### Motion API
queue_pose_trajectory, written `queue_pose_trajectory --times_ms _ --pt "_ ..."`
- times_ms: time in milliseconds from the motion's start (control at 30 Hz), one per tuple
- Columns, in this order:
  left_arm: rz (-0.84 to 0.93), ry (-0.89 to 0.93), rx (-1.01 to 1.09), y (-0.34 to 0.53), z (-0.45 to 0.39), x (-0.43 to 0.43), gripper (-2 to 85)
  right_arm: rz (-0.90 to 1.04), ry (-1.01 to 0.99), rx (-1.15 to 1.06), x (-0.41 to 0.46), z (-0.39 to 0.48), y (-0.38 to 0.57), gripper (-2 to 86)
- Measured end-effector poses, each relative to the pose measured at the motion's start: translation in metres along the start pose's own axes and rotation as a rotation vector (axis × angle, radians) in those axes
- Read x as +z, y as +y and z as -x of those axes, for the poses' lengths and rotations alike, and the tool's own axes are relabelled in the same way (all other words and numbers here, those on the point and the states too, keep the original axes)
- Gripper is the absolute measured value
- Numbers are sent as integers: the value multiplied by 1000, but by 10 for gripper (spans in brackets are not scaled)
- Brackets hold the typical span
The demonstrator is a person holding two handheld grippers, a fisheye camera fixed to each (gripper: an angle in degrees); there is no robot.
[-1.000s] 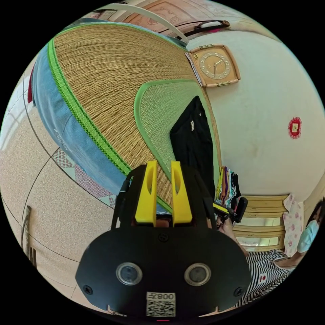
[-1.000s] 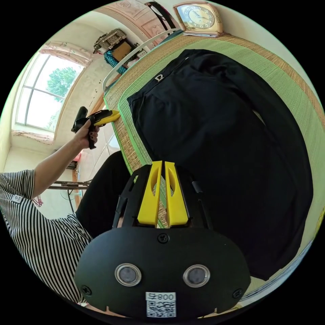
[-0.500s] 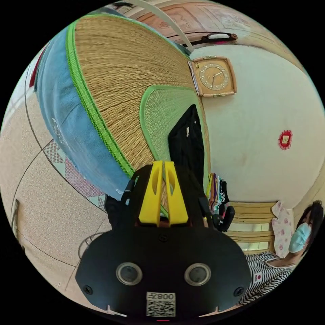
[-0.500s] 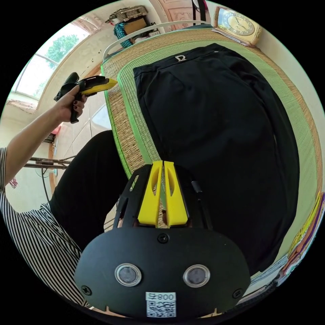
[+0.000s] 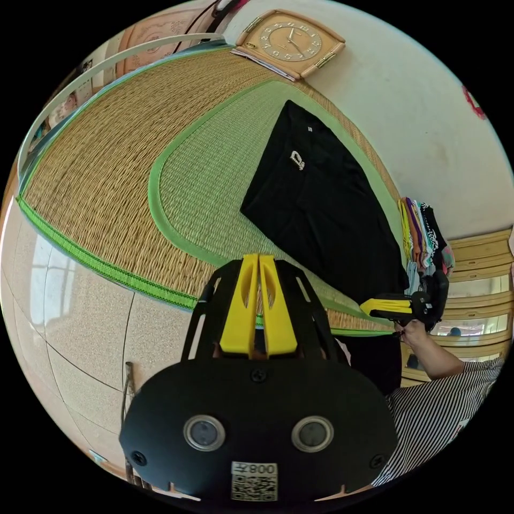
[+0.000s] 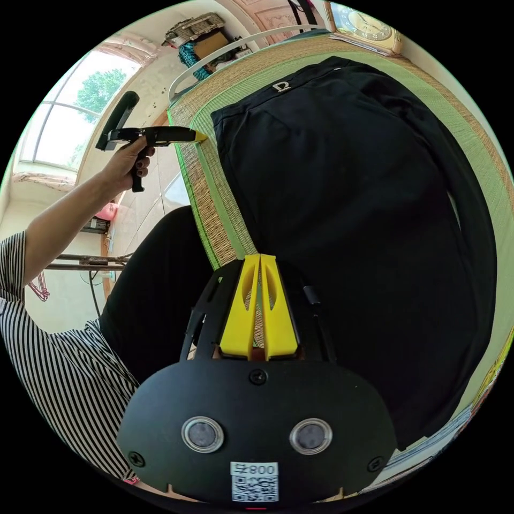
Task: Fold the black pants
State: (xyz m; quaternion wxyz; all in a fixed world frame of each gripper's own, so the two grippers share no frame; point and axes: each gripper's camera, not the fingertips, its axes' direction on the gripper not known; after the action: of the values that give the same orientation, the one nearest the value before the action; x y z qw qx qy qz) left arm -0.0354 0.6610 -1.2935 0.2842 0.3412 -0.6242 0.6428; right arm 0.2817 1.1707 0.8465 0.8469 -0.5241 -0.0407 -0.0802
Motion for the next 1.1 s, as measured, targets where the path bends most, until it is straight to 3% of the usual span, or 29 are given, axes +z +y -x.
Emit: queue_pose_trajectory --times_ms 600,800,900,967,1100 --pt "126 -89 31 -11 -79 22 -1 -54 -71 21 -57 -2 34 1" --pt "67 -139 43 -13 -114 21 0 -165 -255 103 -106 -27 59 8" --pt "-4 -61 119 -22 -149 20 0 -293 -129 197 -163 -53 96 19" --pt "-22 -4 189 -33 -176 26 1 -355 78 354 -210 -86 139 57" --pt "6 137 320 -68 -237 60 1 -337 348 555 -255 -128 192 79"
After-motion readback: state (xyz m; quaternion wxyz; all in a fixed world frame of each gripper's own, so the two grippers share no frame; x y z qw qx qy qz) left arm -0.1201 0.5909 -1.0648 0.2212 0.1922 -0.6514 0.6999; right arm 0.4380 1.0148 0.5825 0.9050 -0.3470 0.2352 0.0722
